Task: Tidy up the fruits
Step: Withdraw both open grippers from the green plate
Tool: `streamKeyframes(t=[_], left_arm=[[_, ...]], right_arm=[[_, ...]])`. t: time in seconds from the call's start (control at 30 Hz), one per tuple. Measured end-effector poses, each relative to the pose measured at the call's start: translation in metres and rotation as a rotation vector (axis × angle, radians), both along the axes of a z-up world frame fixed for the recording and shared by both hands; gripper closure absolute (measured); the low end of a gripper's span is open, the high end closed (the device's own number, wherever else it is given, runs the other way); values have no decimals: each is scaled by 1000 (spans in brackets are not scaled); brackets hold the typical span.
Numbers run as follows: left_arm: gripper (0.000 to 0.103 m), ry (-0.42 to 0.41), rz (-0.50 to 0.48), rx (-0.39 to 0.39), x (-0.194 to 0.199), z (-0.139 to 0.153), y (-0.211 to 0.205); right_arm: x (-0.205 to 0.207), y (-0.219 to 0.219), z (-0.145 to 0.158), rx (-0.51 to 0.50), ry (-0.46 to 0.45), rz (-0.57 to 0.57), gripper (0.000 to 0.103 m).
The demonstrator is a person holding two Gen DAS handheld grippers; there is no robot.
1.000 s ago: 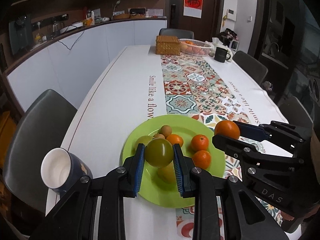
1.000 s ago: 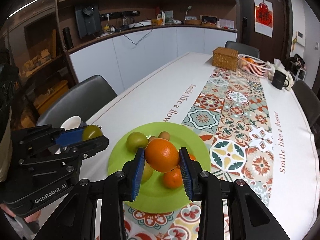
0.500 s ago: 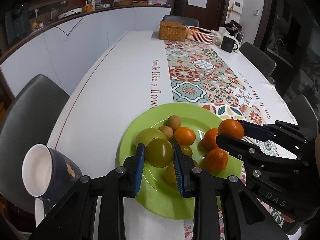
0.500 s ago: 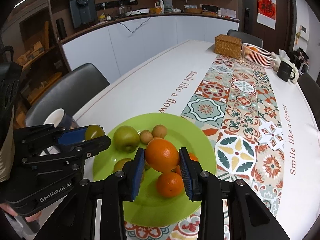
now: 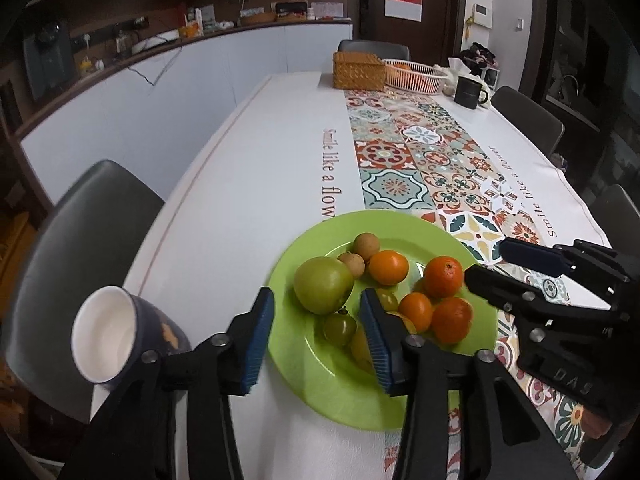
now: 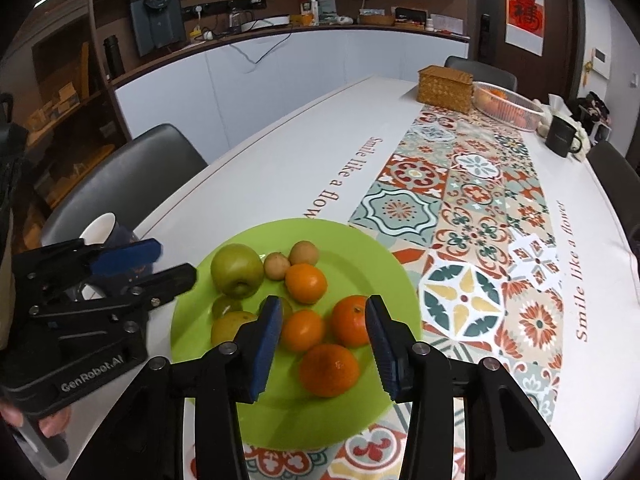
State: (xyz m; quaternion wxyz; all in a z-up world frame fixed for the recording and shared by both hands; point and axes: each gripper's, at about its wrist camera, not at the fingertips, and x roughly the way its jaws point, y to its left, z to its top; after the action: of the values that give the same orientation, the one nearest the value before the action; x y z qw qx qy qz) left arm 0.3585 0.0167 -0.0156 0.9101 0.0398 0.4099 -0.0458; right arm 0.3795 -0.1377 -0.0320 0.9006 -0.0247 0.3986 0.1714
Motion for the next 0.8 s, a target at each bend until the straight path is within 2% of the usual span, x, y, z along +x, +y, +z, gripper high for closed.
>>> streamKeyframes(t=[0.13, 0.37, 0.6, 0.8], left_arm=[[52, -37, 11, 2, -20, 12, -2], [42, -110, 19, -3, -63, 38, -6], [35, -183, 13, -9, -116, 60, -13], [23, -248, 17, 8, -163, 74, -20]], right_arm=[[-17, -8, 10, -2, -40, -33, 51], [-61, -21, 36, -11, -133, -79, 47], [-111, -36, 62, 24, -199, -99, 45], [-157, -45, 74, 34, -243, -123, 38]])
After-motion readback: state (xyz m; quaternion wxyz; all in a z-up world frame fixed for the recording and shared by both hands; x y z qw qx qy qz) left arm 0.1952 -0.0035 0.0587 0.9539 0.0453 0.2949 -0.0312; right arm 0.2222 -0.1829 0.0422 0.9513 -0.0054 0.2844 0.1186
